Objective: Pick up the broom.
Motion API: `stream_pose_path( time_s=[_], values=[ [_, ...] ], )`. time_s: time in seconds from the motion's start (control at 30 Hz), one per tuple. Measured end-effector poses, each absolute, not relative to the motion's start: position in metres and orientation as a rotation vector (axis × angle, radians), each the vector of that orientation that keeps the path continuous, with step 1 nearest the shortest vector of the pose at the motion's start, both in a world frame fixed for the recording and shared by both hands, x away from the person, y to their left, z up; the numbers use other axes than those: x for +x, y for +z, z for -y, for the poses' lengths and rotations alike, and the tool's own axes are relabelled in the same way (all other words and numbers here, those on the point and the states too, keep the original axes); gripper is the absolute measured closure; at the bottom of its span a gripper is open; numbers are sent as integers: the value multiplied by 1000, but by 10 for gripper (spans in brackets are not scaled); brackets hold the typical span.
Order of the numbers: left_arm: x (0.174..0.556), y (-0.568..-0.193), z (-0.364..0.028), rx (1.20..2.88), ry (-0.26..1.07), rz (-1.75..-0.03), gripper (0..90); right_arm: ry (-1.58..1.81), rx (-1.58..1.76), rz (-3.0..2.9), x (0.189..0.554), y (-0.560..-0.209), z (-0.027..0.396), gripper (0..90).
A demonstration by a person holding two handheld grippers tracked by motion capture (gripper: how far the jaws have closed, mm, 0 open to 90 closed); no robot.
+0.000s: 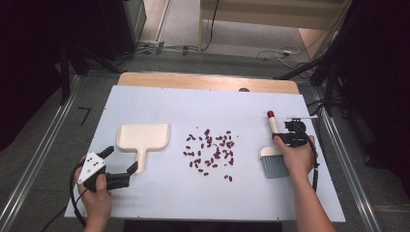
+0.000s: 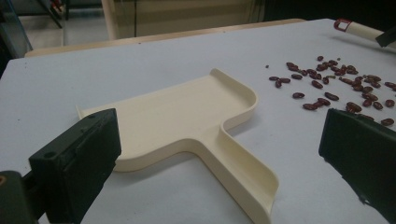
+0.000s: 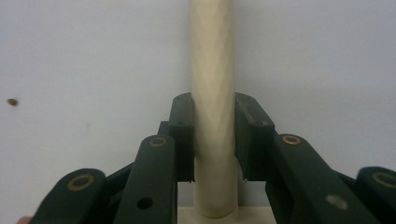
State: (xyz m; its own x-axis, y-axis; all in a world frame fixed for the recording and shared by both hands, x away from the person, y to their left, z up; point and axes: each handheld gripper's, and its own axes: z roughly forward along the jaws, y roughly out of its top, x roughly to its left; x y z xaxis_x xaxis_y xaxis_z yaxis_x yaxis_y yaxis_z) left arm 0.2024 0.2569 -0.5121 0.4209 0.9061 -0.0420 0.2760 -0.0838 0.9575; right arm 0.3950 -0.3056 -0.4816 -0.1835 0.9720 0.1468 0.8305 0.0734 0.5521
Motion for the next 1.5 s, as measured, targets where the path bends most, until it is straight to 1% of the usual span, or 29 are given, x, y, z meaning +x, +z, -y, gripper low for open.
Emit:
stream_pose_path(
  time_s=[0.17, 0.27, 0.47, 0.67, 1.1, 1.37, 1.5],
  values=[
    [201, -508, -253, 1606, 770, -1066, 0, 875, 1739, -2047, 380, -475, 312, 691],
    [198, -498, -250, 1609, 804, -1053, 0, 930, 1692, -2025, 371, -472, 312, 691],
    [197, -480, -241, 1603, 809, -1022, 0, 1088, 1620, -1964, 352, -466, 313, 692],
    [203, -471, -228, 1608, 801, -990, 0, 1222, 1569, -1896, 335, -460, 318, 692],
    [224, -454, -194, 1585, 741, -931, 1, 1373, 1485, -1797, 313, -446, 329, 691],
    [232, -451, -176, 1624, 686, -871, 0, 1416, 1439, -1782, 303, -435, 320, 691],
    [233, -452, -165, 1639, 633, -840, 0, 1418, 1419, -1793, 302, -434, 310, 691]
  ],
)
